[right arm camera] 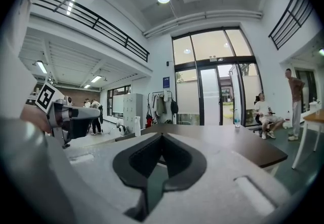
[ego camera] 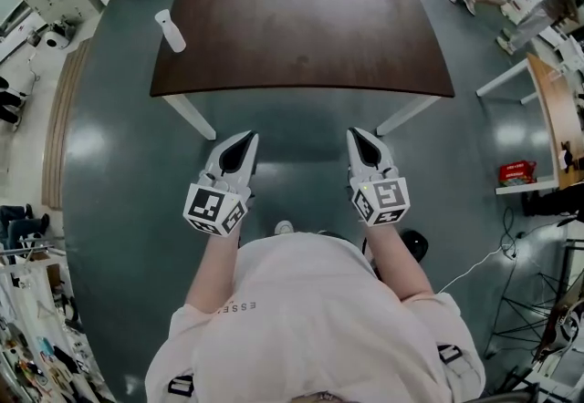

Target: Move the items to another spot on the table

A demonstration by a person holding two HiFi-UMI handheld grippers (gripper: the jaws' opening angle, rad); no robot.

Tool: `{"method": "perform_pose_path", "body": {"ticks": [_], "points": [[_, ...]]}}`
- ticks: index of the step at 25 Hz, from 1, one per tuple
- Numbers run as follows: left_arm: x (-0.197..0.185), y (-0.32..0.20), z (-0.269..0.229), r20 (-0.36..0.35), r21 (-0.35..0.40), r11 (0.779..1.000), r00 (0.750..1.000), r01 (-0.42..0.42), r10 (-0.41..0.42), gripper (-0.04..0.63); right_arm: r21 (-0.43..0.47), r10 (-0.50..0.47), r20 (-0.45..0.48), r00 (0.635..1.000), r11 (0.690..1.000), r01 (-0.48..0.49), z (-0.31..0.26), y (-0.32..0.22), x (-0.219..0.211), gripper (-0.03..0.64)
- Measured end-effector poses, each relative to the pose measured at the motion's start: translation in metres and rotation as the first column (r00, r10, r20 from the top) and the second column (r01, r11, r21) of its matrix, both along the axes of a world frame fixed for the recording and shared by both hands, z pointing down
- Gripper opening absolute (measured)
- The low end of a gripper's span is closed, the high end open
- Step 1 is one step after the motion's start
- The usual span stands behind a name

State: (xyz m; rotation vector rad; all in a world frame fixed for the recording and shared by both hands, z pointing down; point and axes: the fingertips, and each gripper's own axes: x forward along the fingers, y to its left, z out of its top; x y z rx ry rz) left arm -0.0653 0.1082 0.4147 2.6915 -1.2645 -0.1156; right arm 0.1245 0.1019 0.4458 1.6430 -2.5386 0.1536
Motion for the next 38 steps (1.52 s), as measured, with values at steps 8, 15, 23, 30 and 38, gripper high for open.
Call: {"method": "perform_pose_path", "body": {"ticks": [8, 15, 23, 30, 38], "points": [[-0.082, -0.002, 0.0, 0.021, -0.007, 0.989, 0.989, 0.15, -0.149, 0.015, -0.004, -0.112, 0.017, 0.994, 0.994, 0.112, -0.001, -0.041, -0.076, -0.008], [-0.163, -0.016, 0.01, 0.022, -0.028, 0.937, 0.937, 0.349, -0.348, 0.015, -0.021, -0.286, 0.023, 0.958, 0.958, 0.287, 0.006, -0.09, -0.161, -0.006], [-0.25, -0.085, 0.022, 0.017, -0.041, 0.884, 0.885, 0.466, -0.466, 0.015, -0.048, -0.409, 0.026, 0.912, 0.911, 0.41, 0.019, -0.179, -0.26, -0.005], [-0.304, -0.179, 0.021, 0.03, -0.047, 0.869, 0.871, 0.492, -0.491, 0.015, -0.051, -0.461, 0.008, 0.887, 0.886, 0.461, 0.019, -0.278, -0.322, -0.005], [-0.366, -0.251, 0.019, 0.05, -0.061, 0.873, 0.875, 0.483, -0.481, 0.015, -0.086, -0.497, -0.028, 0.867, 0.866, 0.493, 0.025, -0.342, -0.399, 0.036]]}}
